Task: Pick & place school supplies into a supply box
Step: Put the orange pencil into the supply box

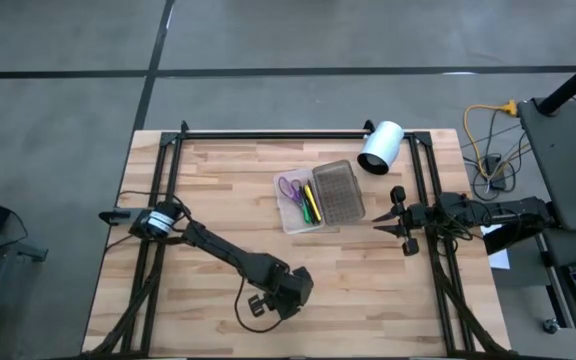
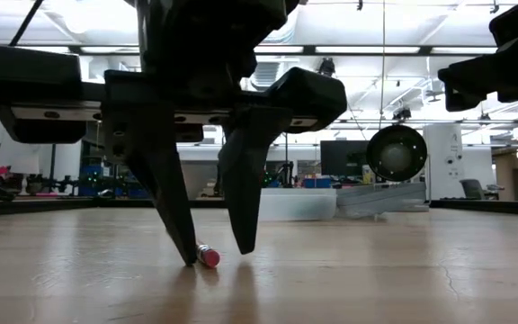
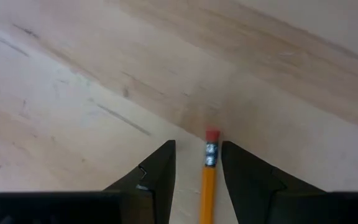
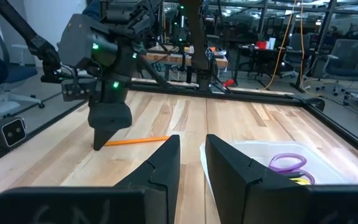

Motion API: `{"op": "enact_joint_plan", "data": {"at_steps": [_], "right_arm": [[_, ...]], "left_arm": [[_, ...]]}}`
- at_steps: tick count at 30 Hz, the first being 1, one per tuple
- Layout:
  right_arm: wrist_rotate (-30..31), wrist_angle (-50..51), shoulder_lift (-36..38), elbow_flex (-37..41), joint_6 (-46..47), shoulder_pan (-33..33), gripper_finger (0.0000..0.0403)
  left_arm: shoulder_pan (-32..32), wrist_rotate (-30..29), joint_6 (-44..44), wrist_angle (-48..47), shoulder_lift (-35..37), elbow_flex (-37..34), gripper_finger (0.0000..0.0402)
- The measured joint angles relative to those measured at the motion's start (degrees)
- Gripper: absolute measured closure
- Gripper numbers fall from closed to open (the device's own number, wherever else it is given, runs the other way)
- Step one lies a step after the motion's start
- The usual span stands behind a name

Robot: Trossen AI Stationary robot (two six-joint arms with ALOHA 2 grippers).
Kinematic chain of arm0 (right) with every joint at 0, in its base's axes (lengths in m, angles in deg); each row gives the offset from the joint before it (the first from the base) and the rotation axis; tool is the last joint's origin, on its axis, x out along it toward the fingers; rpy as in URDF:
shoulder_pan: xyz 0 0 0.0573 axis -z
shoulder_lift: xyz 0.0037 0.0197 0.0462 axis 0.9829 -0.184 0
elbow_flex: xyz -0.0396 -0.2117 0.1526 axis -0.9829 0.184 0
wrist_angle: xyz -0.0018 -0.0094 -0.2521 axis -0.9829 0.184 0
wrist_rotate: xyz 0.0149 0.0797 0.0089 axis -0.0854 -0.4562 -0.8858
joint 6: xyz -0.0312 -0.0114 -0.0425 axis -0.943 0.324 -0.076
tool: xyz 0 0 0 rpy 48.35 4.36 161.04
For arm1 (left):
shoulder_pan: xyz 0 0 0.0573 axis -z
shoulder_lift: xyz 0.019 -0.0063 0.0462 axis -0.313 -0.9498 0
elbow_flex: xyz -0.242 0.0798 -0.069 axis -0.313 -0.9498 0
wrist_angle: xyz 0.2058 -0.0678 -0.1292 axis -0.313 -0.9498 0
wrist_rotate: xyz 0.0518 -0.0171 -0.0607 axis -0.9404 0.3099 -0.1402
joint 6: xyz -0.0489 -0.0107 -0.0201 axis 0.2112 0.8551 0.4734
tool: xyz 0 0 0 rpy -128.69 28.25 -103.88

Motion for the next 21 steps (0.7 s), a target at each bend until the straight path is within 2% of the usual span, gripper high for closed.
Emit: {"op": "enact_joint_plan", "data": {"at_steps": [10, 19, 21], "right_arm": [[0.0, 0.0, 0.0, 0.0, 0.0, 0.02, 0.0335], [0.0, 0.0, 0.0, 0.0, 0.0, 0.0, 0.0335], [0.0, 0.0, 0.0, 0.0, 0.0, 0.01, 0.0335]], "left_arm": [[0.15, 1.32, -0.34, 0.46, -0.01, -0.11, 0.0294], [0.15, 2.66, -0.36, 1.3, 0.07, -1.4, 0.0389], [0.11, 2.98, -0.38, 1.6, 0.11, -1.59, 0.0394]]}}
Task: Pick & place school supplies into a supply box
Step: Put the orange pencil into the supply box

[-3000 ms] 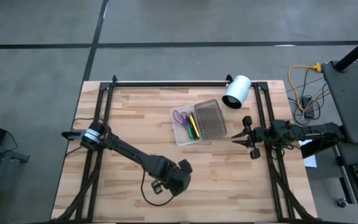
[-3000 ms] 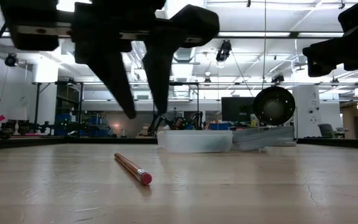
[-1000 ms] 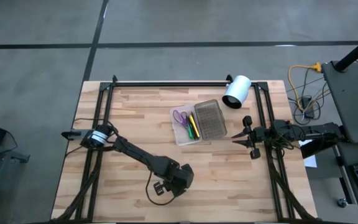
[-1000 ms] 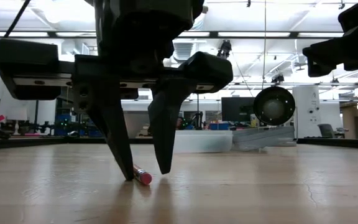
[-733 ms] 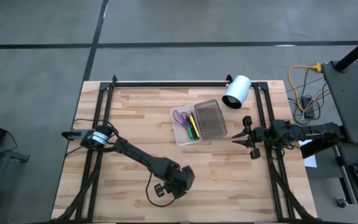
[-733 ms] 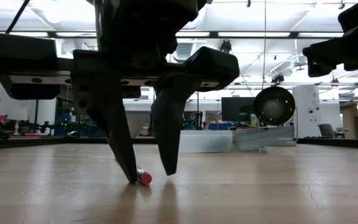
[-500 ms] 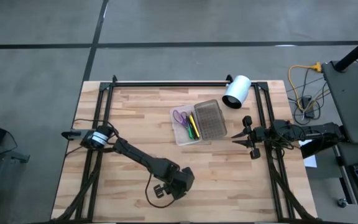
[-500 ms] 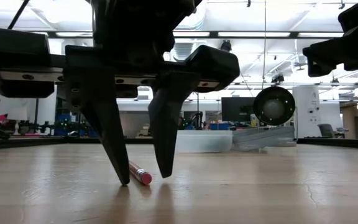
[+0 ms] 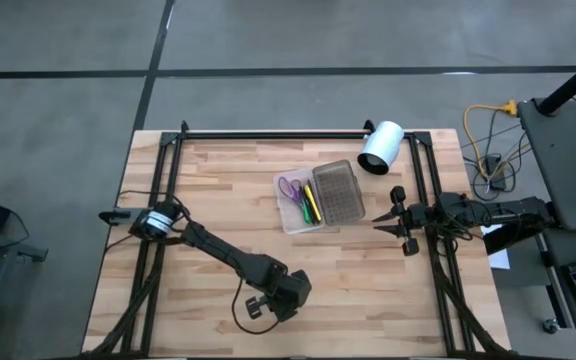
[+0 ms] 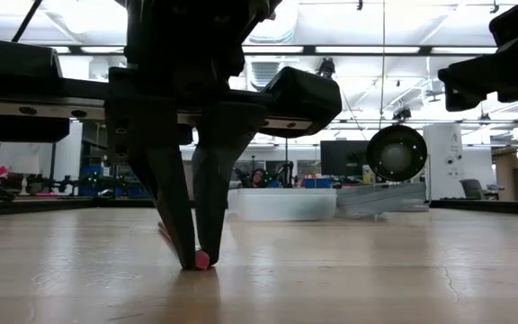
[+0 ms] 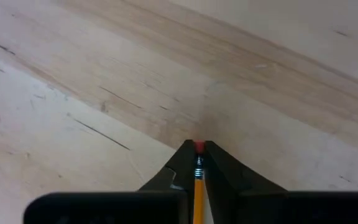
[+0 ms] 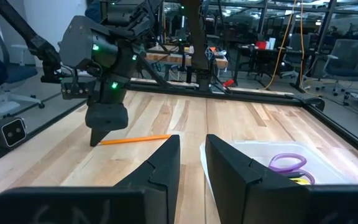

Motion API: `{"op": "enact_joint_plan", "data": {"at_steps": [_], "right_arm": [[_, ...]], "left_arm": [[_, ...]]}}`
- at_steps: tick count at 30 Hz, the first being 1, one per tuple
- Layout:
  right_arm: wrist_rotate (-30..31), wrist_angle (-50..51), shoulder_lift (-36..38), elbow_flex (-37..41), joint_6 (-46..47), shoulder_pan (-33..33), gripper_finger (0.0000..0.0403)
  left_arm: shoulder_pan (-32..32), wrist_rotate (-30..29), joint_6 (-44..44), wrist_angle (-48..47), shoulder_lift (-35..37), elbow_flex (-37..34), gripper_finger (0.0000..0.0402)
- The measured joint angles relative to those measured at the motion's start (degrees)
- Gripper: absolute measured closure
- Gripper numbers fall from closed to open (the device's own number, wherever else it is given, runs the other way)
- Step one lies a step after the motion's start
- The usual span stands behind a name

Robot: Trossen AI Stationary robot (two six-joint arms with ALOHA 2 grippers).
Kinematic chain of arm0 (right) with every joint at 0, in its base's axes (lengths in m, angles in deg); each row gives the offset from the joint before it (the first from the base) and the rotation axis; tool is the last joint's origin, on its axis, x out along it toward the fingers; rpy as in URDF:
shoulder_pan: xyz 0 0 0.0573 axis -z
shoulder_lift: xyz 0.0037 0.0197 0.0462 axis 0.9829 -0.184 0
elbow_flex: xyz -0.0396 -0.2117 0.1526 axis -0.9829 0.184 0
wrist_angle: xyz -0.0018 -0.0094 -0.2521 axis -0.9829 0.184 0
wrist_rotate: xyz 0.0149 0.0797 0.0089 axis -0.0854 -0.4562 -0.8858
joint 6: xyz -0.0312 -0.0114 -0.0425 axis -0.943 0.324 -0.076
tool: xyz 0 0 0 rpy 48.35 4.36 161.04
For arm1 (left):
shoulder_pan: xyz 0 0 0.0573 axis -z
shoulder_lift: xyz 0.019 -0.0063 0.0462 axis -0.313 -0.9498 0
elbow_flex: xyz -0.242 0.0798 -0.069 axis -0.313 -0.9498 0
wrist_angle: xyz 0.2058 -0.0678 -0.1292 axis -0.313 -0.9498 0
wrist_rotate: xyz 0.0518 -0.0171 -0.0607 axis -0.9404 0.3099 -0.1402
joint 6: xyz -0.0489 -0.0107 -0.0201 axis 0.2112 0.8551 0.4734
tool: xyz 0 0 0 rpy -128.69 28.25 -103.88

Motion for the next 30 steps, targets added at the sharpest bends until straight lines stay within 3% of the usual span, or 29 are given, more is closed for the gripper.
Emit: {"op": "enact_joint_plan", "data": {"at_steps": [16, 30], "right_arm": [[0.01, 0.0, 0.0, 0.0, 0.0, 0.01, 0.0335], [0.01, 0.0, 0.0, 0.01, 0.0, 0.01, 0.0335]], "left_arm": [[0.14, -0.85, -1.22, -2.15, -0.02, 1.07, 0.0399], [0.39, -7.02, -3.17, -11.1, -0.2, 7.11, 0.04]]}}
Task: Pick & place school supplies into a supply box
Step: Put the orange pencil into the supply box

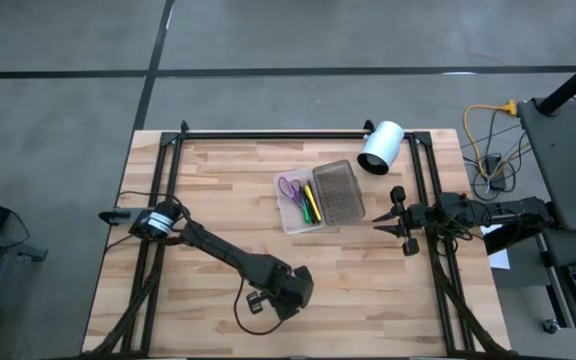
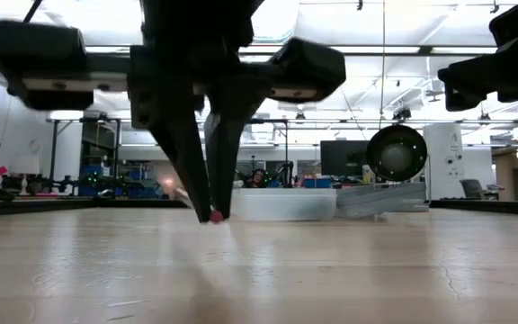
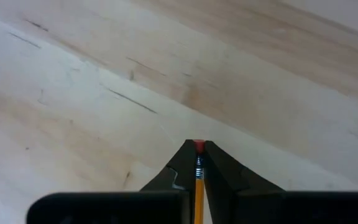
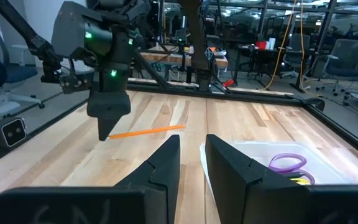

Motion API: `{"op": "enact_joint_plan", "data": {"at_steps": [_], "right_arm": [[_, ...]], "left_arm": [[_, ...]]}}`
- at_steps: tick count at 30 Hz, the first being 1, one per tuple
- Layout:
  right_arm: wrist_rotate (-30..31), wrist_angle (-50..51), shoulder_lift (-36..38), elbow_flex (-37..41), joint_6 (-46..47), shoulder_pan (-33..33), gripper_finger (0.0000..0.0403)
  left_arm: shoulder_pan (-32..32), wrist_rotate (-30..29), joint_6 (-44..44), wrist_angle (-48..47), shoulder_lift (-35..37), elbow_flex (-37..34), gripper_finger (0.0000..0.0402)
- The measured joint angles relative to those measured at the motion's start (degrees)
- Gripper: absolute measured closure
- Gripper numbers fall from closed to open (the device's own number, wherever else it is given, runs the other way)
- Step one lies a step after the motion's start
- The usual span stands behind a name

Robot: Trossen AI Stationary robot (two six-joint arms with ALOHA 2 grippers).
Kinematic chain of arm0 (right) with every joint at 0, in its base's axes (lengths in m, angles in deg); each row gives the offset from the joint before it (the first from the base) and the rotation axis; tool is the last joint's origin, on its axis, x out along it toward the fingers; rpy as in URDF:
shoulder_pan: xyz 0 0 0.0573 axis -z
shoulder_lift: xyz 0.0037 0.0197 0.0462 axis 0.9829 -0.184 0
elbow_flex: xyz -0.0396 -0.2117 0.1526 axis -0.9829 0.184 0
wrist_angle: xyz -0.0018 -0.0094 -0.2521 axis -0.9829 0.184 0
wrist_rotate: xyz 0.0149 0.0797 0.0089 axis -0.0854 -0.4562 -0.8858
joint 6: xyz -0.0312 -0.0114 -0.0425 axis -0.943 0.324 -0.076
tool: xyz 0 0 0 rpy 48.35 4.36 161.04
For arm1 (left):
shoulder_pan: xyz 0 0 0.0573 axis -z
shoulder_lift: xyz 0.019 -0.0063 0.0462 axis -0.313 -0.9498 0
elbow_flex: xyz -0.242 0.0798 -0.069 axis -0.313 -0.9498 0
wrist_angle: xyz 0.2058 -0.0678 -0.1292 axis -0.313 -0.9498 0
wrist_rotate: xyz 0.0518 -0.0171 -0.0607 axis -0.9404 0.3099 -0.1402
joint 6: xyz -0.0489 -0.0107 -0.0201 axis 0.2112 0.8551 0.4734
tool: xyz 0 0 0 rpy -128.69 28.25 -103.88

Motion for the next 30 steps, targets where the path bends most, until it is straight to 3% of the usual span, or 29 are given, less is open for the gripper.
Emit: {"op": "enact_joint_plan", "data": {"at_steps": [16, 30], "right_arm": [[-0.02, -0.02, 0.0, -0.01, 0.0, 0.01, 0.0335], [-0.02, 0.0, 0.0, -0.01, 0.0, -0.01, 0.0335]], "left_arm": [[-3.23, 0.08, -11.1, -8.2, 0.33, 8.22, 0.04], [-13.13, 0.05, -21.59, -10.74, 0.48, 9.87, 0.04]]}}
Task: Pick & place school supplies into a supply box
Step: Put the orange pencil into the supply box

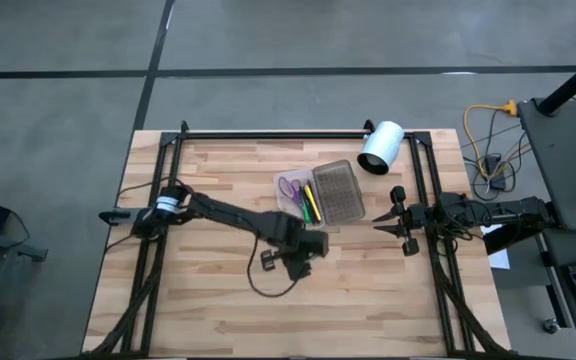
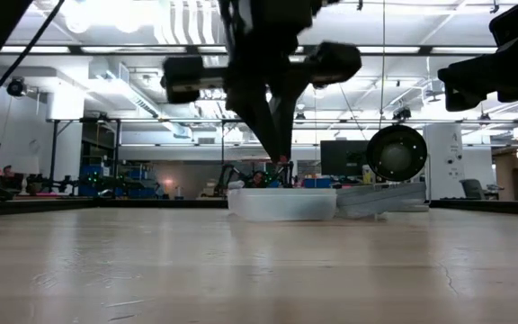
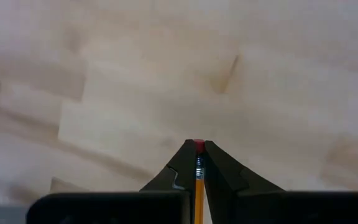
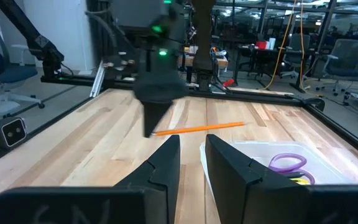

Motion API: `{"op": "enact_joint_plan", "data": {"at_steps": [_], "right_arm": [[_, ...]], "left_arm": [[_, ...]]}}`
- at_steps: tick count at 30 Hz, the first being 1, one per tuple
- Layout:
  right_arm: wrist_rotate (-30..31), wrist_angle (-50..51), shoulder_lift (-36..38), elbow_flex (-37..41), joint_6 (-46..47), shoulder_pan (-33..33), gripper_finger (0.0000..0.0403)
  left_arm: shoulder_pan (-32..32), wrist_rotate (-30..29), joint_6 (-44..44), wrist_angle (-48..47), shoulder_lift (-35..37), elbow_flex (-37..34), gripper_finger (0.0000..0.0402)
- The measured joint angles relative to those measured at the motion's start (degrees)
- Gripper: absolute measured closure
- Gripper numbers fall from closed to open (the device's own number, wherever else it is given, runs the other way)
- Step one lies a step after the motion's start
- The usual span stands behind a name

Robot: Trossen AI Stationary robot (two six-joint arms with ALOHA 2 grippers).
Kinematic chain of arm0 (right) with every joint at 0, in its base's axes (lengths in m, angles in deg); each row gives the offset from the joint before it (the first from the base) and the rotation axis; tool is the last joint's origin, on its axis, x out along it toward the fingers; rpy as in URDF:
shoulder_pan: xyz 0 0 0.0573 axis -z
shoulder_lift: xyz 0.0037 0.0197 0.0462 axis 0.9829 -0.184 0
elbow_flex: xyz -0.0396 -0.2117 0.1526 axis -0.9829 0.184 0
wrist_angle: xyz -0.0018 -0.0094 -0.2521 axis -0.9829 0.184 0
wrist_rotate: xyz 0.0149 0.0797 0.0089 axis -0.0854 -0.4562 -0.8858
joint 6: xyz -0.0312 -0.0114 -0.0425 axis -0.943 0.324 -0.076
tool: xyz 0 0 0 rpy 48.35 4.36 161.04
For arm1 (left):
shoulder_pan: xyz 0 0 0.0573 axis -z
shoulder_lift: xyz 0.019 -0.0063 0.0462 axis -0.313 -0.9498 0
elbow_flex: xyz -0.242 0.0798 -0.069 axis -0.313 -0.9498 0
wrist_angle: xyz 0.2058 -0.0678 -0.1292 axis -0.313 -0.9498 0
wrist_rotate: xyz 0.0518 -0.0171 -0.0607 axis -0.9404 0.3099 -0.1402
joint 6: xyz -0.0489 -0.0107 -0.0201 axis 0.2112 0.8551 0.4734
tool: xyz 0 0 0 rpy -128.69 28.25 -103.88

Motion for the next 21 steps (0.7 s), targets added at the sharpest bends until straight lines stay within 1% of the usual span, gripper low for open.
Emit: {"op": "enact_joint_plan", "data": {"at_steps": [6, 12, 21], "right_arm": [[0.02, 0.0, 0.0, 0.0, 0.0, 0.01, 0.0335], [0.02, 0.0, 0.0, 0.01, 0.0, 0.0, 0.0335], [0.02, 0.0, 0.0, 0.0, 0.0, 0.0, 0.0335]], "left_arm": [[-4.62, 0.01, -5.62, 0.0, 0.04, -0.02, 0.04], [-8.58, 0.02, -8.61, 0.0, 0.04, -0.04, 0.04], [-12.64, 0.02, -16.07, 0.04, 0.04, -0.04, 0.04]]}}
